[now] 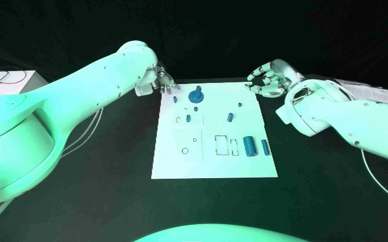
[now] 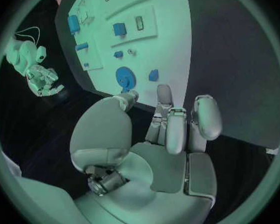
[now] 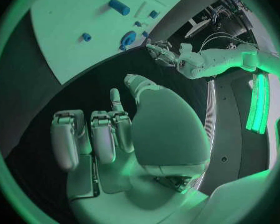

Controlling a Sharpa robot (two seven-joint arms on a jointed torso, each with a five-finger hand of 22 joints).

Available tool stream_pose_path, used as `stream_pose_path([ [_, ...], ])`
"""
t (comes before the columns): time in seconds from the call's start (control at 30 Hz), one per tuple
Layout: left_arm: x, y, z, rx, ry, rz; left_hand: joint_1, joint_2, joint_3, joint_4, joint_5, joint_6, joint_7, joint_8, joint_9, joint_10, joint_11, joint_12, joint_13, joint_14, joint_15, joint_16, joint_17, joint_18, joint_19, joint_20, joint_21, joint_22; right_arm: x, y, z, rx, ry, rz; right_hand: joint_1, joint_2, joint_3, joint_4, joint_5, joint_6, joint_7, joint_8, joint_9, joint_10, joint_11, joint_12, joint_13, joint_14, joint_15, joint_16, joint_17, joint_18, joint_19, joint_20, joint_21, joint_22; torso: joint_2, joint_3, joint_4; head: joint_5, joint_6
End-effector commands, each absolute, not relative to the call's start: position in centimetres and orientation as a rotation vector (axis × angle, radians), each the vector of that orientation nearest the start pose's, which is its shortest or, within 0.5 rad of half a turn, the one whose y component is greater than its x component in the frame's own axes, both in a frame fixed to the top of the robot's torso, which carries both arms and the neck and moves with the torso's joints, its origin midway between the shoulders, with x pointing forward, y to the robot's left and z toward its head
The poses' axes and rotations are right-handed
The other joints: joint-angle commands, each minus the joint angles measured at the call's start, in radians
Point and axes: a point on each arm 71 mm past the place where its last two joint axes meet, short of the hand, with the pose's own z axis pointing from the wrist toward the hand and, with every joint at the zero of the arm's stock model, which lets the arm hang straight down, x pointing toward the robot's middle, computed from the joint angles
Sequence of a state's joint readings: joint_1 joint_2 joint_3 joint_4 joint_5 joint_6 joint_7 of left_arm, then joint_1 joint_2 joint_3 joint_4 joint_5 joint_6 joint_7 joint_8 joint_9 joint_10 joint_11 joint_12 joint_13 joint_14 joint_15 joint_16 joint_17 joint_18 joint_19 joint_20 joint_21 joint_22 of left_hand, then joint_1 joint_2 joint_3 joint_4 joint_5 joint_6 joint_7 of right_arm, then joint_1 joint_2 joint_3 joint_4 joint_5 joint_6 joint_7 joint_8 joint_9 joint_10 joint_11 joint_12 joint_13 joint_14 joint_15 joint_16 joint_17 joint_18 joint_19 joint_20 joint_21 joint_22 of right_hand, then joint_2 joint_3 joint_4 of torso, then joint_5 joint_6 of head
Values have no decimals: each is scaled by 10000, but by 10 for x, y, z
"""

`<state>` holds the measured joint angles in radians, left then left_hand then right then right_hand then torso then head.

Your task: Assemble the parts on the task board

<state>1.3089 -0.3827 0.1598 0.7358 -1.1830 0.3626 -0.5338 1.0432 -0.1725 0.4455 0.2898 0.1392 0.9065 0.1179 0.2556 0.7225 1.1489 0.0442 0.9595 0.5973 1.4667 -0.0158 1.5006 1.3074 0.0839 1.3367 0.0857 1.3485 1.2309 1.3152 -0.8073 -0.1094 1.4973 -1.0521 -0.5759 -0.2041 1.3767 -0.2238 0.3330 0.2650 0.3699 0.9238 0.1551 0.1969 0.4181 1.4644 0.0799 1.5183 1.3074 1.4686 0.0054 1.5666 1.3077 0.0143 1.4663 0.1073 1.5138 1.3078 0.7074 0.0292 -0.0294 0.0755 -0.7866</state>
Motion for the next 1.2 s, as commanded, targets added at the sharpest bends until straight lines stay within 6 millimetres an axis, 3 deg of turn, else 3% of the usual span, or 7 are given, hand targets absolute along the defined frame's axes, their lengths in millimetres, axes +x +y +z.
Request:
stream_pose_path([
  [0.03, 616, 212, -163, -3650, 22695, -2038, -4, 61, -143, -31, -8, 196, -78, 245, 84, 9, -104, 66, 30, 674, -115, 43, 1645, -25, 67, -81, 73, 32, 508, -209, -148, 3368, 15312, 6995, -83, -25, 60, 24, 74, -87, 16, 51, 14, 478, -72, -60, 2023, 953, -70, -65, 2354, 12, 764, -66, -38, 2180, 25, -8, -11, -17, -13],
  [0.47, 616, 210, -171, -3823, 22876, -2091, 226, 199, -184, -78, 74, 184, -117, 465, 166, 23, -146, 75, 25, 684, -155, 62, 1667, -30, 80, -122, 83, 54, 508, -207, -148, 3339, 15324, 7035, -83, -25, 60, 24, 74, -87, 16, 51, 14, 478, -72, -60, 2023, 953, -70, -65, 2354, 12, 764, -66, -38, 2180, 9, -8, 14, -27, -27],
  [1.2, 613, 204, -180, -3685, 23239, -2299, 762, 288, -68, -248, 85, 78, -152, 795, 266, 14, -183, 60, -10, 683, -187, 63, 1662, -35, 84, -152, 88, 77, 508, -205, -148, 3315, 15344, 7056, -83, -25, 60, 24, 74, -87, 16, 51, 14, 478, -72, -60, 2023, 953, -70, -65, 2354, 12, 764, -66, -38, 2180, 23, -2, -11, -21, -83],
])
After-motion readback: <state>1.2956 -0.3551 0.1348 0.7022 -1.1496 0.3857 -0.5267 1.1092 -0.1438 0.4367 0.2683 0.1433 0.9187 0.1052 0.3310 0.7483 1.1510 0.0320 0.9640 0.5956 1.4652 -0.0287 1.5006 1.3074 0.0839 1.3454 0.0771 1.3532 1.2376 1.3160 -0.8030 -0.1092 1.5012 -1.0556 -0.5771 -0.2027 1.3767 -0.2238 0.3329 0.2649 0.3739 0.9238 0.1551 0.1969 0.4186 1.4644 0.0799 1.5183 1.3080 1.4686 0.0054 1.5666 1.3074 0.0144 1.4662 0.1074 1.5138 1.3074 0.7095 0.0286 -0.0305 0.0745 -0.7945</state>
